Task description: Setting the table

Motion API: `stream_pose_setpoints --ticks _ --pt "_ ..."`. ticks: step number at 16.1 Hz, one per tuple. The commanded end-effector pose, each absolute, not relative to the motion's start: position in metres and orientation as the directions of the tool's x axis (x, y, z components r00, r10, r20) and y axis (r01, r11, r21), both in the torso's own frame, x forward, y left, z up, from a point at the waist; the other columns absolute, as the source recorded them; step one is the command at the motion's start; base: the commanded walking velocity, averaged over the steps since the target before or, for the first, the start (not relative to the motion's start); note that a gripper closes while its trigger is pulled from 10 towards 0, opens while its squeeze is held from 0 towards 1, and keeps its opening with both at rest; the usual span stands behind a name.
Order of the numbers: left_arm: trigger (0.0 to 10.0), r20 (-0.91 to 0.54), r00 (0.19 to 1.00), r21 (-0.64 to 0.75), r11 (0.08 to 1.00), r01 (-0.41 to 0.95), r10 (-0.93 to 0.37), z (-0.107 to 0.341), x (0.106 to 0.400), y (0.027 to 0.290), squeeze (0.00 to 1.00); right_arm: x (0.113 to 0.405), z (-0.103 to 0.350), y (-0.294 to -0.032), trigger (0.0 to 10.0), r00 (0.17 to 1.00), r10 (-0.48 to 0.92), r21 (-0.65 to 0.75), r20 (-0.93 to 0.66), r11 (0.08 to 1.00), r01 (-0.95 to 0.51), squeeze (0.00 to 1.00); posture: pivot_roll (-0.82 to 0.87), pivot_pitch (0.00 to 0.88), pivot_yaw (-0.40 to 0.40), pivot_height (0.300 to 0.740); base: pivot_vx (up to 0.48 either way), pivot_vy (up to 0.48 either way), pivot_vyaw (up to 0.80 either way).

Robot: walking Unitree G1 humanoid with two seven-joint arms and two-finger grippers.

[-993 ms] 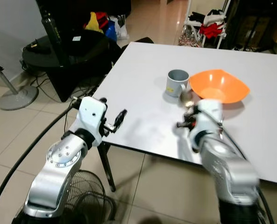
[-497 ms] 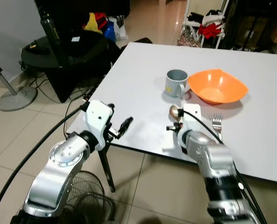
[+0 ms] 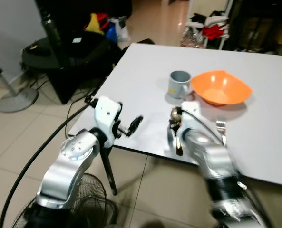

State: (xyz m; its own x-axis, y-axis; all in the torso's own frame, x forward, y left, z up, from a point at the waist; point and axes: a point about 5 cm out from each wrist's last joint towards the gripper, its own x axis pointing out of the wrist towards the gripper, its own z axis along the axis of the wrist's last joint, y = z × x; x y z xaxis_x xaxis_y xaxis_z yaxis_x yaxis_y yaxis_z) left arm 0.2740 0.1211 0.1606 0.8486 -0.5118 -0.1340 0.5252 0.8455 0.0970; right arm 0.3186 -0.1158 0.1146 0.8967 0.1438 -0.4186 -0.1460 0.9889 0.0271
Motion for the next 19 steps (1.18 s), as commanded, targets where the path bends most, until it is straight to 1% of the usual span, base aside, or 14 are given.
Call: stream_pose_setpoints --ticks 1,2,4,5,6,9,10,12,13,15,16,18,19 --pt "10.0 -0.152 0.867 0.079 0.868 0.49 -0.475 0.157 0.279 0.125 1.0 0.313 0.136 -0.122 10.0 0.923 0.177 0.026 -0.342 0.984 -0.179 1.0 0.1 0.0 0.061 0.74 0.0 0.0 0.0" --pt "10.0 -0.161 0.87 0.043 0.878 0.477 -0.465 0.153 0.283 0.122 1.0 0.304 0.15 -0.134 10.0 0.941 0.173 0.018 -0.291 0.984 -0.176 1.0 0.09 0.0 0.057 0.74 0.0 0.0 0.0" --pt "10.0 -0.174 0.841 -0.004 0.854 0.52 -0.513 0.148 0.289 0.109 1.0 0.293 0.16 -0.152 10.0 0.954 0.143 -0.019 -0.263 0.988 -0.153 1.0 0.08 0.0 0.054 0.74 0.0 0.0 0.0" --pt "10.0 -0.188 0.803 -0.011 0.819 0.574 -0.565 0.145 0.293 0.098 1.0 0.285 0.163 -0.164 10.0 0.957 0.125 -0.053 -0.26 0.988 -0.144 1.0 0.07 0.0 0.057 0.74 0.0 0.0 0.0" --pt "10.0 -0.207 0.75 -0.033 0.771 0.636 -0.628 0.14 0.301 0.083 1.0 0.272 0.165 -0.177 10.0 0.953 0.13 -0.085 -0.274 0.984 -0.158 1.0 0.04 0.0 0.083 0.74 0.0 0.0 0.0" --pt "10.0 -0.236 0.704 -0.094 0.737 0.67 -0.67 0.132 0.313 0.065 1.0 0.257 0.162 -0.193 10.0 0.937 0.131 -0.145 -0.324 0.972 -0.186 1.0 -0.01 0.0 0.112 0.74 0.0 0.0 0.0" --pt "10.0 -0.246 0.664 -0.133 0.703 0.699 -0.706 0.128 0.318 0.052 1.0 0.246 0.161 -0.198 10.0 0.924 0.146 -0.158 -0.353 0.964 -0.213 1.0 -0.03 0.0 0.12 0.74 0.0 0.0 0.0" --pt "10.0 -0.275 0.649 -0.117 0.694 0.71 -0.71 0.122 0.324 0.041 1.0 0.237 0.159 -0.206 10.0 0.914 0.128 -0.179 -0.384 0.961 -0.21 1.0 -0.06 0.0 0.134 0.74 0.0 0.0 0.0" --pt "10.0 -0.304 0.622 -0.104 0.674 0.731 -0.722 0.115 0.327 0.028 1.0 0.227 0.161 -0.215 10.0 0.914 0.091 -0.203 -0.396 0.962 -0.184 1.0 -0.09 0.0 0.145 0.74 0.0 0.0 0.0" --pt "10.0 -0.329 0.618 -0.081 0.673 0.735 -0.714 0.109 0.33 0.02 0.58 0.22 0.164 -0.221 10.0 0.912 0.067 -0.215 -0.405 0.962 -0.166 1.0 -0.12 0.0 0.153 0.74 0.0 0.0 0.0" --pt "10.0 -0.348 0.623 -0.063 0.681 0.73 -0.7 0.105 0.331 0.014 0.0 0.214 0.165 -0.224 10.0 0.91 0.058 -0.224 -0.411 0.961 -0.163 1.0 -0.14 0.0 0.156 0.74 0.0 0.0 0.0" --pt "10.0 -0.359 0.627 -0.055 0.687 0.725 -0.691 0.101 0.334 0.008 0.0 0.208 0.168 -0.226 10.0 0.908 0.056 -0.228 -0.415 0.96 -0.164 1.0 -0.16 0.0 0.16 0.74 0.0 0.0 0.0" --pt "10.0 -0.361 0.626 -0.074 0.691 0.719 -0.691 0.099 0.334 0.003 0.0 0.203 0.17 -0.229 10.0 0.909 0.049 -0.237 -0.415 0.958 -0.16 1.0 -0.18 0.0 0.163 0.74 0.0 0.0 0.0"
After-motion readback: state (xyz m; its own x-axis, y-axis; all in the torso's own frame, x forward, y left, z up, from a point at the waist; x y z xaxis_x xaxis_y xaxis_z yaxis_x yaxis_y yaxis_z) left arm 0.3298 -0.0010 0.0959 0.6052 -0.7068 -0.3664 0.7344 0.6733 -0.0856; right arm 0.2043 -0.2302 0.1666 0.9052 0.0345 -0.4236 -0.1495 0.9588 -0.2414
